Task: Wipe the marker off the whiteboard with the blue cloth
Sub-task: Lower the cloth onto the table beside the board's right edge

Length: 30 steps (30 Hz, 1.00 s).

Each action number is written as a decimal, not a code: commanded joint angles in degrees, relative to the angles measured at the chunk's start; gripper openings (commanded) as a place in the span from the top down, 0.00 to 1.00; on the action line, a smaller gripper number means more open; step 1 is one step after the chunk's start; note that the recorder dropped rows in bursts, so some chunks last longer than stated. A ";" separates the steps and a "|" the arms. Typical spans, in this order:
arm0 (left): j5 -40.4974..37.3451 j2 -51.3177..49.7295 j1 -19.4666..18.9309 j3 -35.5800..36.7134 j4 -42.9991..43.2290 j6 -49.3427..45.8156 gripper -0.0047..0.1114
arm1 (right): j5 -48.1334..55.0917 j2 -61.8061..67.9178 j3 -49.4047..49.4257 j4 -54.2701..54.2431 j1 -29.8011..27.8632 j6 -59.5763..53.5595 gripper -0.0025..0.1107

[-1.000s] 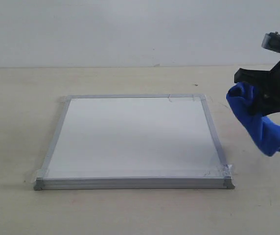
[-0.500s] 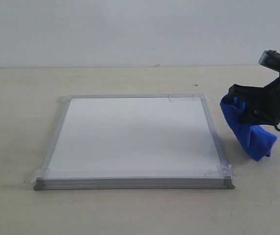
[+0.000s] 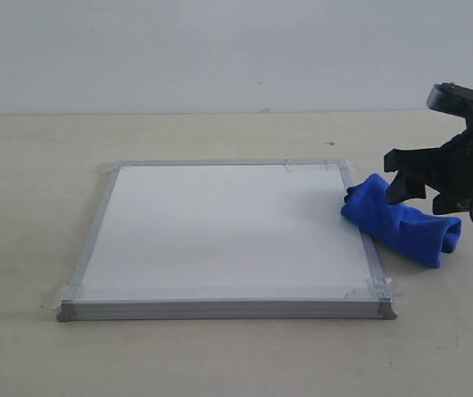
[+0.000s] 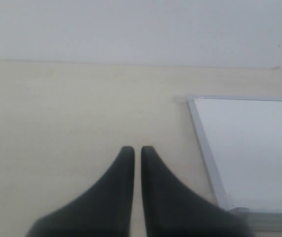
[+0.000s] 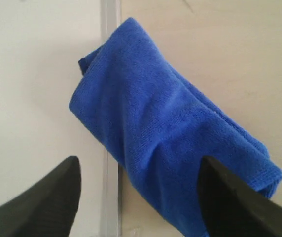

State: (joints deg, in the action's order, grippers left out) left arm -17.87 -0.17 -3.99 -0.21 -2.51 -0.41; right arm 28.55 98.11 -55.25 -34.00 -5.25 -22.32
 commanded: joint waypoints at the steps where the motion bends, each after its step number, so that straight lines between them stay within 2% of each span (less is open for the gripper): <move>1: 0.45 0.17 -0.07 0.21 0.19 -0.02 0.92 | 7.16 -0.18 -4.29 0.68 -0.44 -12.68 0.44; 4: 0.45 0.17 -0.07 0.21 0.19 -0.02 0.92 | 11.58 -0.18 -7.50 3.56 -0.44 -17.66 0.44; 9: 0.45 0.17 -0.07 0.21 0.19 -0.02 0.92 | 10.13 -0.18 -9.55 16.39 -0.44 -17.55 0.44; 17: 0.45 0.17 -0.07 0.21 0.19 -0.02 0.92 | 12.58 5.28 -9.55 19.53 0.79 -18.88 0.44; 22: 0.45 0.17 -0.07 0.21 0.19 -0.02 0.92 | 11.30 7.90 -9.55 22.03 2.08 -16.51 0.44; 28: 0.45 0.17 -0.07 0.21 0.19 -0.02 0.92 | 9.98 9.95 -9.55 32.69 2.38 -8.06 0.48; 30: 0.45 0.17 -0.07 0.21 0.19 -0.02 0.92 | 9.70 10.54 -9.55 33.04 2.38 -6.41 0.48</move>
State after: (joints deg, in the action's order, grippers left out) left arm -17.87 -0.17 -3.99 -0.21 -2.51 -0.41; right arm 38.88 107.97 -64.55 -3.41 -2.89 -31.75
